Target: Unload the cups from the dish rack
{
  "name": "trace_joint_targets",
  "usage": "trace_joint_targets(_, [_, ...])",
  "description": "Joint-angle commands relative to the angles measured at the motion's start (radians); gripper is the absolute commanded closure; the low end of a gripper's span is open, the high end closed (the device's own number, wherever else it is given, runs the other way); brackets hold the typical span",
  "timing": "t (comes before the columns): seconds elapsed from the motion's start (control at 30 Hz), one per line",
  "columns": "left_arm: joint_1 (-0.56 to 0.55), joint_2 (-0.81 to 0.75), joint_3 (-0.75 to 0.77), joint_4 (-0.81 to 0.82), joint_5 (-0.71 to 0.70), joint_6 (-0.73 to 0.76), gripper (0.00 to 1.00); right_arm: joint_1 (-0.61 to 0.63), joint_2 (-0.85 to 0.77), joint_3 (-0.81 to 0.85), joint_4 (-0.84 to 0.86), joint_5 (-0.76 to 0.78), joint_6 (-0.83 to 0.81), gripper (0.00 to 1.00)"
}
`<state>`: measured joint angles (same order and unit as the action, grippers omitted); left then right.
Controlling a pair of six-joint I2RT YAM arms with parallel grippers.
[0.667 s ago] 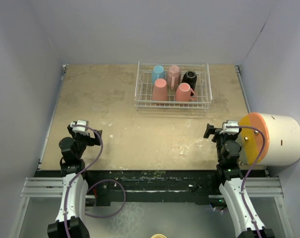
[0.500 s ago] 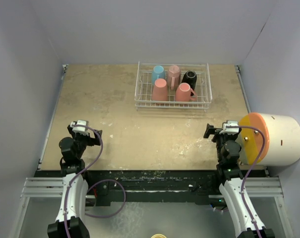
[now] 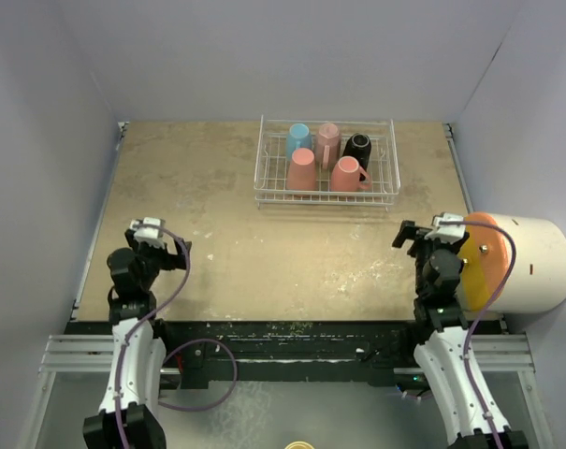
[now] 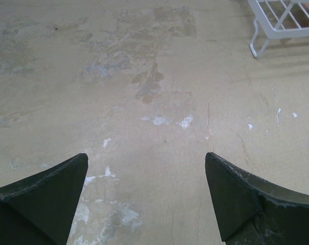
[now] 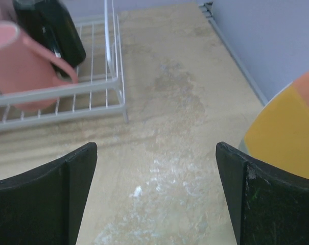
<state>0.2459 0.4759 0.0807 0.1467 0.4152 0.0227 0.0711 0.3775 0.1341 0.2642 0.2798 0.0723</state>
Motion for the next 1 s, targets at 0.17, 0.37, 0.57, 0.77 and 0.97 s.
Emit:
trace_joint_targets(0.17, [-0.004,0.414,0.699,-0.46,0.075,0.156,0.01,-0.002,0.201,0.482,-0.121,0.216,0.275,0.0])
trace_joint_targets(0.37, [-0.004,0.558,1.034,-0.689,0.199,0.15,0.01,-0.001,0.373,0.631,-0.127,-0.015,0.487,0.0])
trace_joint_targets(0.57, [-0.005,0.601,1.116,-0.768,0.247,0.145,0.01,-0.001,0.651,0.815,-0.071,-0.336,0.35,0.0])
trace_joint_targets(0.77, [-0.004,0.648,1.095,-0.792,0.234,0.19,0.01,0.006,0.926,1.082,-0.282,-0.389,0.195,0.06])
trace_joint_targets(0.97, [-0.004,0.644,1.069,-0.812,0.284,0.232,0.01,0.036,1.021,1.074,-0.29,-0.347,0.168,0.07])
